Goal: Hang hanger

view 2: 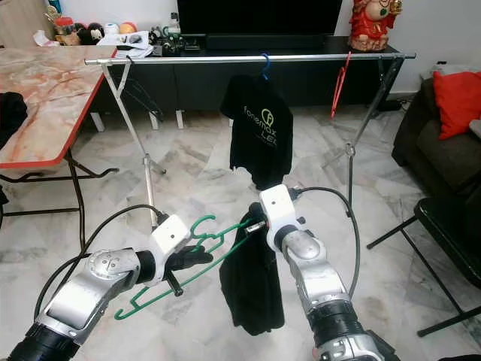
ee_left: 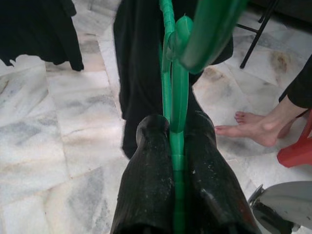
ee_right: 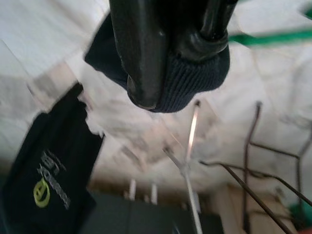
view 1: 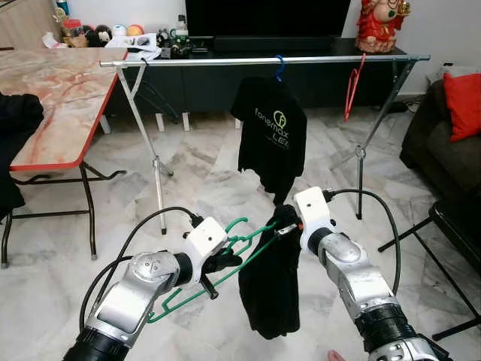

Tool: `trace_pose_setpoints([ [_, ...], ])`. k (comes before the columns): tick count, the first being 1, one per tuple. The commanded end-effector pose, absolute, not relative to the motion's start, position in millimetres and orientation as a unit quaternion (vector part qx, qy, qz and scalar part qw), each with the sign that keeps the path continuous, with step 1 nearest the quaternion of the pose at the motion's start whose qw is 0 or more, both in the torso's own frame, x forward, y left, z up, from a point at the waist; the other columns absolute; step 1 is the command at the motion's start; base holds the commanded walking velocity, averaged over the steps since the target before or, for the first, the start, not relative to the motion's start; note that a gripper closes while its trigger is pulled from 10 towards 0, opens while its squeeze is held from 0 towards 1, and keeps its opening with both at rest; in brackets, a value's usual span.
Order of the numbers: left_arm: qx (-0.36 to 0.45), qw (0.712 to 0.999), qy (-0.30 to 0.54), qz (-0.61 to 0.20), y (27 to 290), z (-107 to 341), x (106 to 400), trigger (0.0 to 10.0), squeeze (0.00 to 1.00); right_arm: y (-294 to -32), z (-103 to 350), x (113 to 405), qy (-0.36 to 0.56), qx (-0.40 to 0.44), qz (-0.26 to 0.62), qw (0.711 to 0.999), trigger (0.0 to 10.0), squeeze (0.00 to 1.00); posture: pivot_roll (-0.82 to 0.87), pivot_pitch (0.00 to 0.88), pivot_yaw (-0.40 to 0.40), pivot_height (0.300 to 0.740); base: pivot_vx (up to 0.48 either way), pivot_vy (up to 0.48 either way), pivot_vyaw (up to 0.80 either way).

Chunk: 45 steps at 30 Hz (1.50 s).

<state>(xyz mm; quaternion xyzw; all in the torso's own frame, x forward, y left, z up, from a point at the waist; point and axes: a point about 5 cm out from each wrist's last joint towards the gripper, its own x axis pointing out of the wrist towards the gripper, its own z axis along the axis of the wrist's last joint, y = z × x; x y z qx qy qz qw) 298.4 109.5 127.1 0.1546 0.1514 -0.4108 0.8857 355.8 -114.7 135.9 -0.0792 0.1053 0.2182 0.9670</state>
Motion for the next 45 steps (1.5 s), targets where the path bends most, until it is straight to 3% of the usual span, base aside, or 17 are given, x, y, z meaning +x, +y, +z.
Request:
trace_pose_setpoints([
  [1, 0.163, 0.884, 0.155, -0.41, 105.9, 127.2, 300.0, 10.0, 0.0, -103.1, 160.4, 353.8, 0.061, -0.064, 0.245, 0.966, 10.0, 0.0, 0.07, 0.09, -0.022, 0.74, 0.0, 0.0, 0.0],
  [13, 0.173, 0.883, 0.16, -0.407, 102.5, 123.6, 301.9, 10.0, 0.0, -61.0, 198.2, 329.7, 0.01, -0.052, 0.336, 0.94, 10.0, 0.0, 0.06, 0.085, -0.024, 0.74, 0.0, 0.0, 0.0],
  [17, 0.172, 0.885, 0.155, -0.405, 101.1, 125.1, 303.3, 10.0, 0.0, -62.1, 194.3, 326.3, 0.021, -0.069, 0.348, 0.935, 10.0, 0.0, 0.07, 0.082, -0.027, 0.74, 0.0, 0.0, 0.0],
  [33, 0.148, 0.93, 0.093, -0.324, 113.0, 146.6, 324.8, 10.0, 0.0, -113.8, 150.0, 341.9, 0.103, -0.146, 0.215, 0.96, 10.0, 0.0, 0.07, 0.077, -0.025, 0.74, 0.0, 0.0, 0.0],
  [38, 0.144, 0.926, 0.097, -0.335, 110.8, 144.3, 322.2, 10.0, 0.0, -106.4, 154.1, 339.1, 0.091, -0.11, 0.244, 0.959, 10.0, 0.0, 0.07, 0.08, -0.024, 0.74, 0.0, 0.0, 0.0],
  [42, 0.141, 0.925, 0.101, -0.338, 108.1, 140.9, 320.7, 10.0, 0.0, -83.1, 183.8, 326.5, 0.025, -0.026, 0.343, 0.939, 10.0, 0.0, 0.06, 0.084, -0.023, 0.74, 0.0, 0.0, 0.0],
  [45, 0.14, 0.925, 0.101, -0.339, 107.3, 140.6, 320.7, 10.0, 0.0, -80.2, 187.8, 324.3, 0.019, -0.025, 0.357, 0.934, 10.0, 0.0, 0.06, 0.083, -0.024, 0.74, 0.0, 0.0, 0.0],
])
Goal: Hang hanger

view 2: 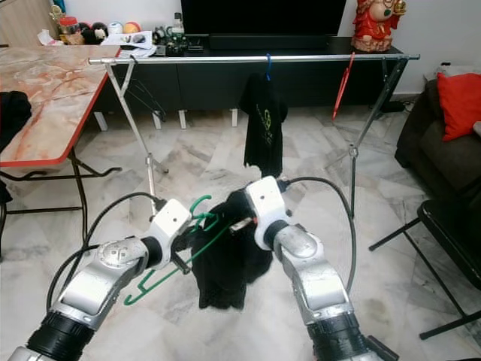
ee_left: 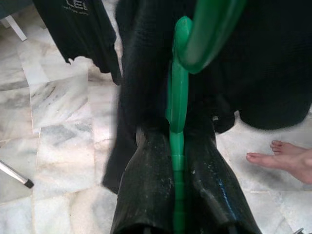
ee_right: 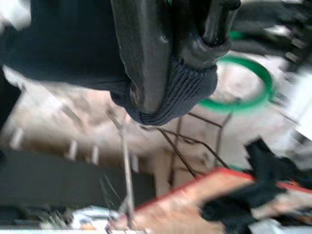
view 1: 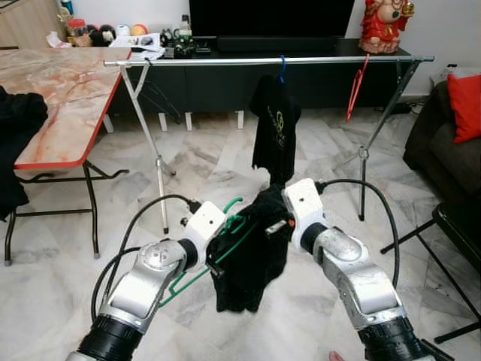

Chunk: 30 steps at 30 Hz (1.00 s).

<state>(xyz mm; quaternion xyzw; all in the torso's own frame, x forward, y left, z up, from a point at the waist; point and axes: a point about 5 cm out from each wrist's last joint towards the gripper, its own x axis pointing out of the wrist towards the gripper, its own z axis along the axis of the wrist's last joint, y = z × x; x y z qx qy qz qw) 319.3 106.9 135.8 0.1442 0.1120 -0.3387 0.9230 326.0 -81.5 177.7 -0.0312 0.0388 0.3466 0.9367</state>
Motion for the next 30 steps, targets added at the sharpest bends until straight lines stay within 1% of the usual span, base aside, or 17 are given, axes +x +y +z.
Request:
trace_pose_setpoints([
  [1, 0.139, 0.924, 0.101, -0.34, 106.5, 140.6, 320.8, 10.0, 0.0, -81.0, 179.9, 324.1, 0.038, -0.063, 0.362, 0.929, 10.0, 0.0, 0.06, 0.083, -0.025, 0.74, 0.0, 0.0, 0.0],
  [3, 0.138, 0.924, 0.101, -0.341, 106.3, 140.7, 320.9, 10.0, 0.0, -82.2, 176.3, 324.9, 0.045, -0.075, 0.358, 0.93, 10.0, 0.0, 0.06, 0.083, -0.026, 0.74, 0.0, 0.0, 0.0],
  [5, 0.137, 0.923, 0.103, -0.346, 105.2, 140.2, 320.0, 10.0, 0.0, -92.1, 163.9, 330.4, 0.071, -0.094, 0.323, 0.939, 10.0, 0.0, 0.07, 0.083, -0.026, 0.74, 0.0, 0.0, 0.0],
  [7, 0.136, 0.921, 0.105, -0.348, 105.0, 139.6, 319.3, 10.0, 0.0, -95.2, 161.8, 332.2, 0.076, -0.099, 0.311, 0.942, 10.0, 0.0, 0.07, 0.084, -0.027, 0.74, 0.0, 0.0, 0.0],
  [8, 0.136, 0.918, 0.108, -0.356, 104.4, 138.1, 317.3, 10.0, 0.0, -100.7, 160.1, 334.5, 0.082, -0.098, 0.291, 0.948, 10.0, 0.0, 0.07, 0.084, -0.027, 0.74, 0.0, 0.0, 0.0],
  [10, 0.136, 0.913, 0.109, -0.368, 103.1, 136.5, 314.4, 10.0, 0.0, -108.7, 160.6, 339.3, 0.081, -0.114, 0.257, 0.956, 10.0, 0.0, 0.07, 0.085, -0.027, 0.74, 0.0, 0.0, 0.0],
  [15, 0.129, 0.912, 0.105, -0.376, 100.3, 137.9, 312.9, 10.0, 0.0, -118.3, 159.4, 345.6, 0.083, -0.134, 0.217, 0.963, 10.0, 0.0, 0.06, 0.086, -0.027, 0.74, 0.0, 0.0, 0.0],
  [22, 0.127, 0.91, 0.105, -0.381, 99.3, 138.6, 312.8, 10.0, 0.0, -105.9, 159.5, 339.6, 0.08, -0.103, 0.266, 0.955, 10.0, 0.0, 0.06, 0.088, -0.027, 0.74, 0.0, 0.0, 0.0],
  [25, 0.127, 0.908, 0.108, -0.384, 99.1, 136.8, 311.3, 10.0, 0.0, -103.2, 160.3, 336.6, 0.077, -0.109, 0.284, 0.95, 10.0, 0.0, 0.06, 0.088, -0.028, 0.74, 0.0, 0.0, 0.0],
  [28, 0.126, 0.907, 0.11, -0.386, 98.9, 136.1, 310.9, 10.0, 0.0, -105.6, 158.3, 336.7, 0.081, -0.113, 0.281, 0.949, 10.0, 0.01, 0.06, 0.089, -0.028, 0.74, 0.0, 0.0, 0.0],
  [29, 0.126, 0.907, 0.11, -0.386, 98.8, 136.0, 310.9, 10.0, 0.0, -107.1, 157.5, 337.2, 0.085, -0.11, 0.277, 0.951, 10.0, 0.49, 0.06, 0.088, -0.028, 0.74, 0.0, 0.0, 0.0],
  [30, 0.126, 0.907, 0.11, -0.386, 98.8, 136.0, 310.9, 10.0, 0.0, -107.2, 157.4, 337.3, 0.085, -0.109, 0.276, 0.951, 10.0, 0.49, 0.06, 0.088, -0.028, 0.74, 0.0, 0.0, 0.0],
])
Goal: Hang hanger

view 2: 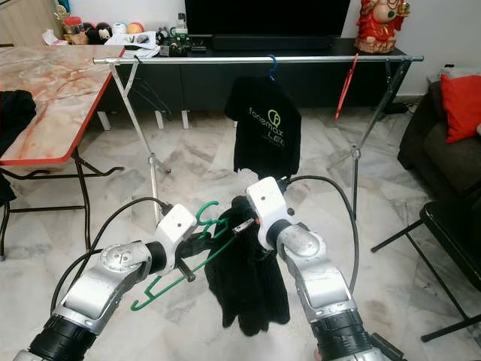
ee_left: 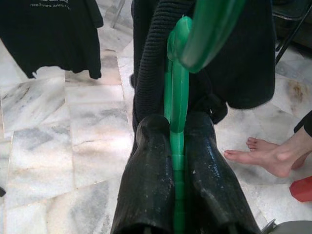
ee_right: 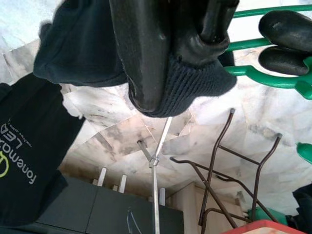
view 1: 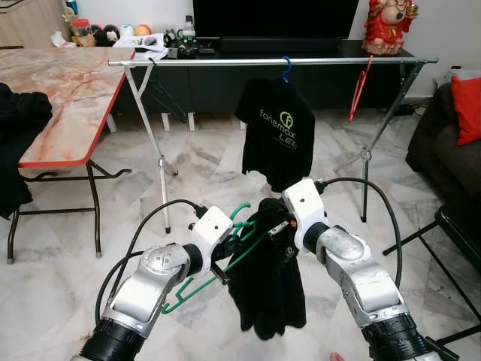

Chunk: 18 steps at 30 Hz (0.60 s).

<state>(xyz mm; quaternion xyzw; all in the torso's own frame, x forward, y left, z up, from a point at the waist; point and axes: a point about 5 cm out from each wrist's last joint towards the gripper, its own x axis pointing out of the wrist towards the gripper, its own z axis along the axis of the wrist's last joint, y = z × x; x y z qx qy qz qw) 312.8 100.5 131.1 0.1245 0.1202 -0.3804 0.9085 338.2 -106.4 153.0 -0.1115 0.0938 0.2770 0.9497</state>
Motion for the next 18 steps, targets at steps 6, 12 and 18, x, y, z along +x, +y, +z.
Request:
trace_pose_setpoints([
  [6, 0.124, 0.908, 0.11, -0.385, 99.5, 135.7, 311.2, 10.0, 0.0, -112.0, 155.5, 329.4, 0.1, -0.118, 0.292, 0.944, 10.0, 1.0, 0.06, 0.089, -0.03, 0.74, 0.0, 0.0, 0.0],
  [12, 0.123, 0.909, 0.109, -0.383, 99.1, 135.5, 311.8, 10.0, 0.0, -121.7, 144.8, 316.9, 0.128, -0.132, 0.3, 0.936, 10.0, 1.0, 0.05, 0.091, -0.031, 0.74, 0.0, 0.0, 0.0],
  [18, 0.122, 0.909, 0.108, -0.383, 98.5, 135.6, 312.4, 10.0, 0.0, -124.8, 141.9, 313.1, 0.137, -0.136, 0.301, 0.934, 10.0, 1.0, 0.05, 0.09, -0.031, 0.74, 0.0, 0.0, 0.0],
])
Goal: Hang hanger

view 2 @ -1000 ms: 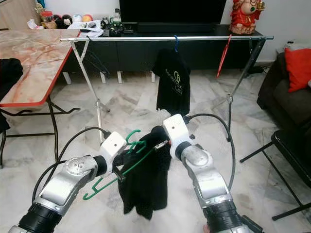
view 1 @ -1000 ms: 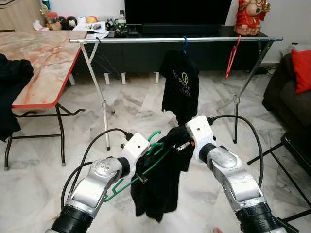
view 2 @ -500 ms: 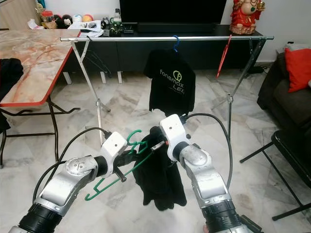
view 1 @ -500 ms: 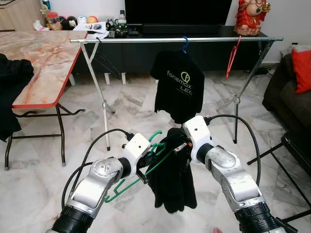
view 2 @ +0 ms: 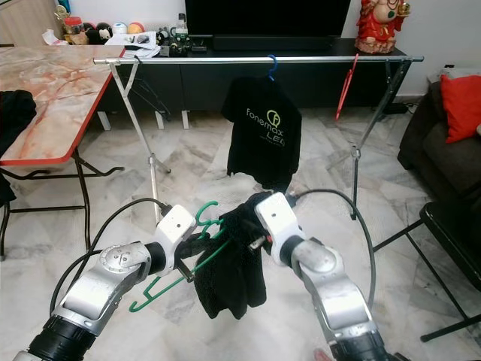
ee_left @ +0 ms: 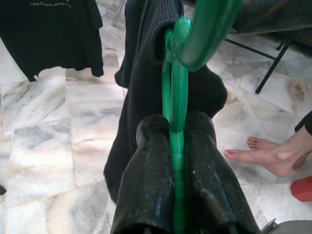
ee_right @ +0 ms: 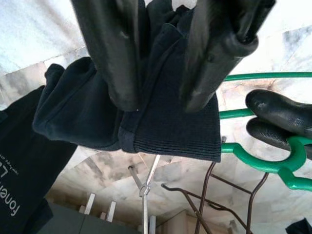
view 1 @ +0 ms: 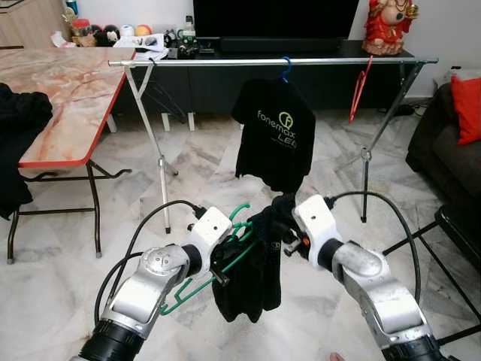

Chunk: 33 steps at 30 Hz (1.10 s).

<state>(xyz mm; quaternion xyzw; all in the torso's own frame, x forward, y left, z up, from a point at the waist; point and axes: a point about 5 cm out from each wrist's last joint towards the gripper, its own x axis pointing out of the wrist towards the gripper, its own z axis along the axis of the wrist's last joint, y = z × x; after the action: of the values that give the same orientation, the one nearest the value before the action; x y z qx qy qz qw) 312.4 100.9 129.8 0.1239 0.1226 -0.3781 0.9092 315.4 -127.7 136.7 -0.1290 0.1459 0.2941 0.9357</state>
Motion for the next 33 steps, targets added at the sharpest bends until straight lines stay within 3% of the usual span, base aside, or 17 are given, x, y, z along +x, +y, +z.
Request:
trace_pose_setpoints([
  [1, 0.121, 0.91, 0.108, -0.382, 98.7, 135.6, 312.4, 10.0, 0.0, -125.0, 142.7, 312.7, 0.136, -0.137, 0.303, 0.933, 10.0, 1.0, 0.05, 0.09, -0.031, 0.74, 0.0, 0.0, 0.0],
  [6, 0.124, 0.908, 0.112, -0.384, 101.2, 134.3, 311.6, 10.0, 0.0, -139.6, 148.9, 312.2, 0.127, -0.175, 0.289, 0.933, 10.0, 0.98, 0.04, 0.085, -0.032, 0.74, 0.0, 0.0, 0.0],
  [7, 0.127, 0.906, 0.115, -0.388, 102.0, 133.7, 310.9, 10.0, 0.0, -147.5, 153.8, 316.2, 0.112, -0.182, 0.266, 0.94, 10.0, 0.74, 0.04, 0.086, -0.032, 0.74, 0.0, 0.0, 0.0],
  [8, 0.13, 0.903, 0.118, -0.392, 102.9, 132.9, 310.2, 10.0, 0.0, -152.9, 158.7, 319.6, 0.1, -0.179, 0.252, 0.946, 10.0, 0.06, 0.04, 0.086, -0.032, 0.74, 0.0, 0.0, 0.0],
  [9, 0.132, 0.902, 0.12, -0.394, 103.5, 132.3, 309.8, 10.0, 0.0, -156.4, 161.9, 321.5, 0.093, -0.176, 0.243, 0.95, 10.0, 0.06, 0.04, 0.086, -0.032, 0.74, 0.0, 0.0, 0.0],
  [10, 0.145, 0.893, 0.127, -0.406, 105.4, 129.5, 307.7, 10.0, 0.0, -166.0, 170.3, 327.7, 0.076, -0.18, 0.219, 0.956, 10.0, 0.0, 0.04, 0.084, -0.029, 0.74, 0.0, 0.0, 0.0],
  [12, 0.156, 0.884, 0.135, -0.419, 107.6, 126.7, 305.2, 10.0, 0.0, -170.9, 177.2, 332.3, 0.063, -0.194, 0.219, 0.954, 10.0, 0.0, 0.03, 0.081, -0.026, 0.74, 0.0, 0.0, 0.0],
  [19, 0.195, 0.847, 0.126, -0.477, 111.5, 125.4, 294.0, 10.0, 0.0, -156.8, 183.0, 335.1, 0.048, -0.233, 0.344, 0.908, 10.0, 0.0, 0.04, 0.072, -0.024, 0.74, 0.0, 0.0, 0.0],
  [24, 0.208, 0.813, 0.124, -0.529, 112.6, 129.1, 288.3, 10.0, 0.0, -151.6, 173.1, 323.3, 0.06, -0.271, 0.49, 0.826, 10.0, 0.0, 0.04, 0.054, -0.023, 0.74, 0.0, 0.0, 0.0],
  [25, 0.208, 0.813, 0.124, -0.529, 112.6, 129.1, 288.3, 10.0, 0.0, -151.6, 173.1, 323.3, 0.06, -0.271, 0.49, 0.826, 10.0, 0.0, 0.04, 0.054, -0.023, 0.74, 0.0, 0.0, 0.0],
  [27, 0.212, 0.798, 0.119, -0.551, 110.5, 133.4, 287.7, 10.0, 0.0, -155.4, 163.5, 316.1, 0.084, -0.268, 0.554, 0.784, 10.0, 0.0, 0.04, 0.05, -0.024, 0.74, 0.0, 0.0, 0.0],
  [29, 0.218, 0.79, 0.117, -0.561, 109.2, 134.1, 287.2, 10.0, 0.0, -158.0, 158.0, 315.1, 0.1, -0.272, 0.567, 0.771, 10.0, 0.0, 0.04, 0.05, -0.024, 0.74, 0.0, 0.0, 0.0],
  [30, 0.218, 0.781, 0.118, -0.573, 107.7, 134.4, 287.0, 10.0, 0.0, -159.8, 152.3, 314.6, 0.116, -0.267, 0.585, 0.757, 10.0, 0.97, 0.04, 0.039, -0.023, 0.74, 0.0, 0.0, 0.0],
  [33, 0.22, 0.776, 0.12, -0.579, 106.5, 135.2, 287.5, 10.0, 0.0, -158.8, 150.4, 313.7, 0.122, -0.245, 0.603, 0.749, 10.0, 1.0, 0.04, 0.037, -0.022, 0.74, 0.0, 0.0, 0.0],
])
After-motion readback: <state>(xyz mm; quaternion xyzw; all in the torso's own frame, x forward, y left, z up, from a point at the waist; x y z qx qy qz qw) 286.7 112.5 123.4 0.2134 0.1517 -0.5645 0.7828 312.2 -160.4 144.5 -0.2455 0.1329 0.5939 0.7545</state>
